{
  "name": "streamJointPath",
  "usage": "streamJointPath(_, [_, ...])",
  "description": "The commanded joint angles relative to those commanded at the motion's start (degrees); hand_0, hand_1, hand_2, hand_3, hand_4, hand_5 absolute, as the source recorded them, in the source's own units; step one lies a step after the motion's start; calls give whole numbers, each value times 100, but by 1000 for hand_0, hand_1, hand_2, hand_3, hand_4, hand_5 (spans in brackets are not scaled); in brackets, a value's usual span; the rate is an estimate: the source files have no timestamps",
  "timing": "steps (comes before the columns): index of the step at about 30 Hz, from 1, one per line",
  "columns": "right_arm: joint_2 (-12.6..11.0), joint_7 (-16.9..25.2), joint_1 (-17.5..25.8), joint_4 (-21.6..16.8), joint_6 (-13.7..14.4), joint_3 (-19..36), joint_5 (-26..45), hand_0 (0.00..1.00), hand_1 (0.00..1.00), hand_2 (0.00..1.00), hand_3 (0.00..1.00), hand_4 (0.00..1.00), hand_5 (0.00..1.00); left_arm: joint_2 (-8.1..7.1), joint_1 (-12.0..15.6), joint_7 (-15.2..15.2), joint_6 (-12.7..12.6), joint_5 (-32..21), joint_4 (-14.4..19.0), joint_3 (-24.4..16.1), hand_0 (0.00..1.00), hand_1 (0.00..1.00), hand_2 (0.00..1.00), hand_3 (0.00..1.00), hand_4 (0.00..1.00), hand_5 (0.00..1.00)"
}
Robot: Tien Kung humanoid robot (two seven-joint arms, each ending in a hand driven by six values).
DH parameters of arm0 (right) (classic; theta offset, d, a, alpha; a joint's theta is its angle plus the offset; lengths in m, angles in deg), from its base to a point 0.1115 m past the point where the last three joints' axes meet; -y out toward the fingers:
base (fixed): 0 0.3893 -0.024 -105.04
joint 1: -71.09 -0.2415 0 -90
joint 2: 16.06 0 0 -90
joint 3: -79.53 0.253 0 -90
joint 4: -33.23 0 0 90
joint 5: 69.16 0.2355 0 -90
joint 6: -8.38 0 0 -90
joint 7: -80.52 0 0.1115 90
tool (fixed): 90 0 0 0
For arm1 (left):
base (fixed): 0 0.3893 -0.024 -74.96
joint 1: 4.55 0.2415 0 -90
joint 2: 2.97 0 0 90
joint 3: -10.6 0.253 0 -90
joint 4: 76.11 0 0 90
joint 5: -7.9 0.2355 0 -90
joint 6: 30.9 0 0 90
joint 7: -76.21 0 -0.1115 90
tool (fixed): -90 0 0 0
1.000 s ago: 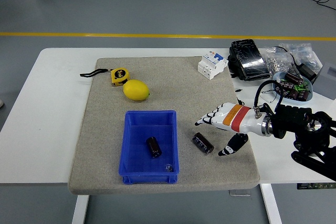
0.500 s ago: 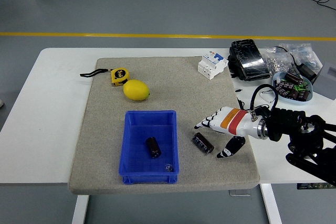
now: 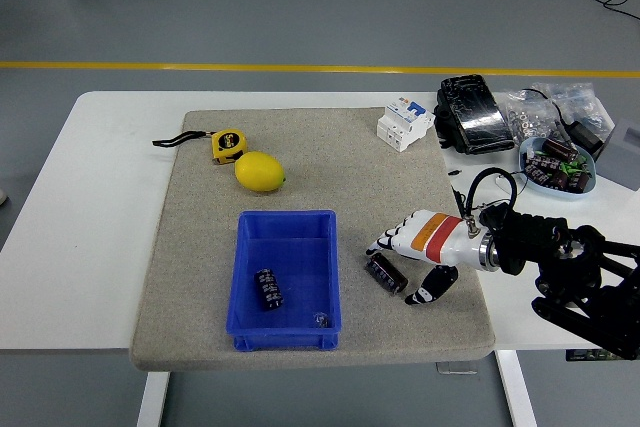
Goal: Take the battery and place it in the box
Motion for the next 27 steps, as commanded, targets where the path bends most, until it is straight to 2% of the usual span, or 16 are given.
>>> streamJointPath(4, [27, -28, 2, 27, 35, -18, -8, 635, 662, 798, 619, 846, 386, -2, 10, -9, 7, 22, 2, -8, 602, 574, 643, 584, 640, 595])
streamJointPath(5, [29, -27, 6, 21, 46, -19, -21, 613, 628, 739, 443, 806, 380, -4, 14, -12, 9, 25, 3, -11, 602, 574, 645, 584, 639, 597])
streamJointPath(16, [20, -18, -1, -52, 120, 6, -20, 594, 602, 696, 414, 794, 385, -22, 52, -30, 24, 73, 6, -36, 602, 572, 646, 584, 639, 596])
streamJointPath(27, [-43, -108, -65, -189, 106, 340, -24, 583, 577, 676, 414, 781, 371, -37, 103, -30, 14, 99, -7, -72, 602, 570, 641, 584, 639, 592])
